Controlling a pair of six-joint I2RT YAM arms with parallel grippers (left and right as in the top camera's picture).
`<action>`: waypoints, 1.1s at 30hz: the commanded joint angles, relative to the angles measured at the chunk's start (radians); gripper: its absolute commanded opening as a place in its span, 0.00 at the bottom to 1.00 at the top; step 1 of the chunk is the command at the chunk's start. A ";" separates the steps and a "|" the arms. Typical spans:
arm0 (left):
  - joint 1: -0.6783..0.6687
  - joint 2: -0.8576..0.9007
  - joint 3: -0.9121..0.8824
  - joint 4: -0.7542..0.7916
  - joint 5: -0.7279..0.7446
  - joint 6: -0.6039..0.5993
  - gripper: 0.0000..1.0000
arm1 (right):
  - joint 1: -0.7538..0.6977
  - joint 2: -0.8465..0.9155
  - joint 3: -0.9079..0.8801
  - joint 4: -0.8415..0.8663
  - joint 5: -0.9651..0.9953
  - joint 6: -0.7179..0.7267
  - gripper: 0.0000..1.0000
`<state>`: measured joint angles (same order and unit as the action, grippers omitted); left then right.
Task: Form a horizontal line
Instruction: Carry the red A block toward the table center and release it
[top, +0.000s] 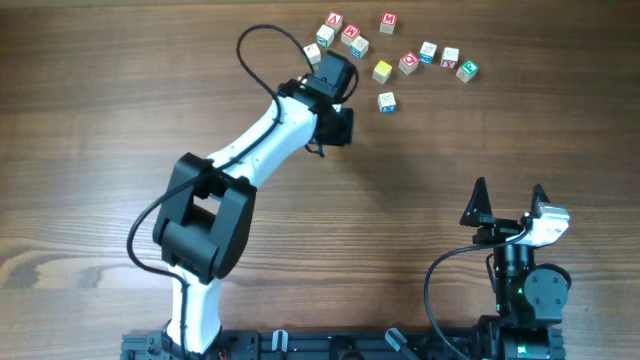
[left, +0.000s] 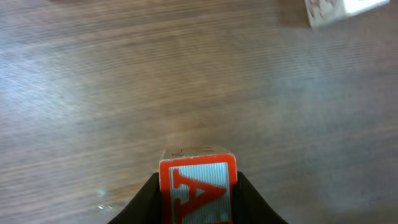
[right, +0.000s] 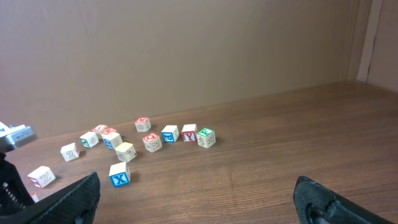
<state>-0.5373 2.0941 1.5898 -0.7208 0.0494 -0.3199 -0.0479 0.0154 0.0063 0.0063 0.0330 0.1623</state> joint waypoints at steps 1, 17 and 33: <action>-0.034 -0.026 -0.006 -0.021 -0.007 -0.002 0.20 | -0.005 -0.004 -0.001 0.003 -0.013 -0.004 1.00; -0.035 0.114 -0.007 -0.007 -0.133 -0.166 0.23 | -0.005 -0.004 -0.001 0.003 -0.012 -0.004 1.00; -0.034 0.057 -0.007 -0.069 -0.129 -0.160 1.00 | -0.005 -0.004 -0.001 0.003 -0.013 -0.004 1.00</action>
<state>-0.5755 2.1853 1.5906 -0.7696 -0.0834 -0.4767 -0.0479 0.0158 0.0059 0.0063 0.0330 0.1623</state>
